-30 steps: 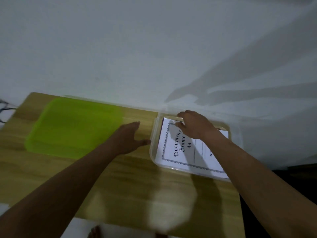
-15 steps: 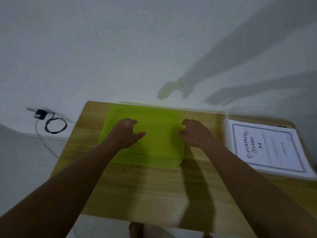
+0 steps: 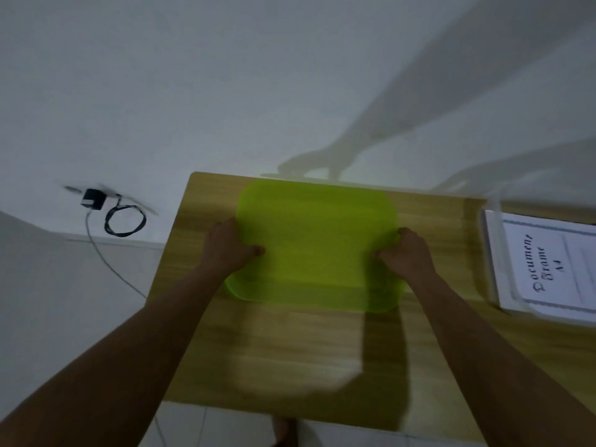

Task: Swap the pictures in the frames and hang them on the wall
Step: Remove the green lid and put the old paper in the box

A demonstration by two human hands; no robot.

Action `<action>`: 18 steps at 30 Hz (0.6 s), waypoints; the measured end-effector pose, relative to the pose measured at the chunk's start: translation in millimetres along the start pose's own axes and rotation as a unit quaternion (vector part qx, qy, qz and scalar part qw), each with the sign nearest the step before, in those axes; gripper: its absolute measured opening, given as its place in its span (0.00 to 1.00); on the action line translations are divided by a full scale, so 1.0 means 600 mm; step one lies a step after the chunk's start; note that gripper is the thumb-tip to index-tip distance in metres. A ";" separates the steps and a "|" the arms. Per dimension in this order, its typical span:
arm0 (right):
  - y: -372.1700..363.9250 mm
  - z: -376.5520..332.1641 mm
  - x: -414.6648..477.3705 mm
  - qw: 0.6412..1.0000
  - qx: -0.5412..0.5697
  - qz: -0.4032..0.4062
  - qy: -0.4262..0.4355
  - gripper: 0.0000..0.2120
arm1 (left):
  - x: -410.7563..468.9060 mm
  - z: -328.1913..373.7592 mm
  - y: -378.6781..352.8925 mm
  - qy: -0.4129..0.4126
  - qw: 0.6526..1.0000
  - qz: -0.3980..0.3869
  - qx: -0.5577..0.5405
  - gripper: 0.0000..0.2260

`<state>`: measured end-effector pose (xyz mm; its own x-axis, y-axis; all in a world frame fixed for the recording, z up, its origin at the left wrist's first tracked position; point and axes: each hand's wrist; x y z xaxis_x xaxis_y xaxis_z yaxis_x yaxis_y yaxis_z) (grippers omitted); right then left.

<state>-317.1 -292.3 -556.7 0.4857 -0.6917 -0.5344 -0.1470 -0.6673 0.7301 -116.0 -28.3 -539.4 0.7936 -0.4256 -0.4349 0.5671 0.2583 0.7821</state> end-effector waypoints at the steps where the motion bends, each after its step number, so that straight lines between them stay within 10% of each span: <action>1: 0.003 -0.001 0.001 1.000 0.012 0.002 -0.004 0.34 | 0.000 0.004 0.003 0.005 1.000 -0.003 -0.012 0.38; 18: 0.200 0.064 -0.115 0.967 0.245 0.015 0.065 0.37 | -0.116 0.153 0.093 -0.051 0.984 -0.011 -0.171 0.46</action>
<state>-401.5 -335.2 -449.0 0.5742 -0.6935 -0.4351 -0.5386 -0.7203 0.4372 -160.1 -64.1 -424.6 0.7640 -0.5148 -0.3888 0.6386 0.5174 0.5697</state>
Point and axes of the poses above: each hand's wrist, its own x-axis towards the middle knuckle, its own y-axis out of the back of the hand, z = x × y, and after that the axes turned 5 degrees about -z, right-handed
